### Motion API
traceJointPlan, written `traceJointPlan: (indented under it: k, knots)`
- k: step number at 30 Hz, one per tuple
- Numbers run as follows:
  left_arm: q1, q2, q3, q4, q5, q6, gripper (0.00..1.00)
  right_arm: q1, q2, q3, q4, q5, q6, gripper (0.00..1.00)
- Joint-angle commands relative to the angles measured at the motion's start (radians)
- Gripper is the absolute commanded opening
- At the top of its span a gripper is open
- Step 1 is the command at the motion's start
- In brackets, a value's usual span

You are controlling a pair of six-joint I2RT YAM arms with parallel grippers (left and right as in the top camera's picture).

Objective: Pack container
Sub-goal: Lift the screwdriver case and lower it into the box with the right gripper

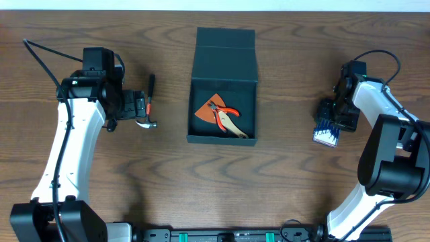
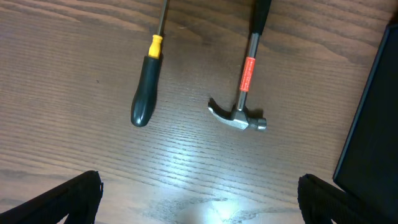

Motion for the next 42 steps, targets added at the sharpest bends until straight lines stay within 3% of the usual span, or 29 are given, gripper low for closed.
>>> traceJointPlan:
  k: [1,7,17,27,42]
  knots:
    - [-0.003,0.001,0.024,-0.003,-0.006,-0.001,0.98,0.003,-0.025,0.031,-0.015,0.016,0.010,0.67]
    - [-0.003,0.001,0.024,-0.003,-0.005,-0.001,0.98,0.022,-0.085,0.115,-0.076,0.013,0.010,0.65]
    - [-0.003,0.001,0.024,-0.003,-0.006,-0.001,0.98,0.100,-0.230,0.298,-0.152,0.013,0.010,0.45]
    - [-0.003,0.001,0.024,-0.003,-0.006,-0.001,0.98,0.317,-0.348,0.428,-0.156,0.012,-0.002,0.46]
    - [-0.003,0.001,0.024,-0.003,-0.005,-0.001,0.99,0.668,-0.329,0.454,-0.092,-0.040,0.022,0.48]
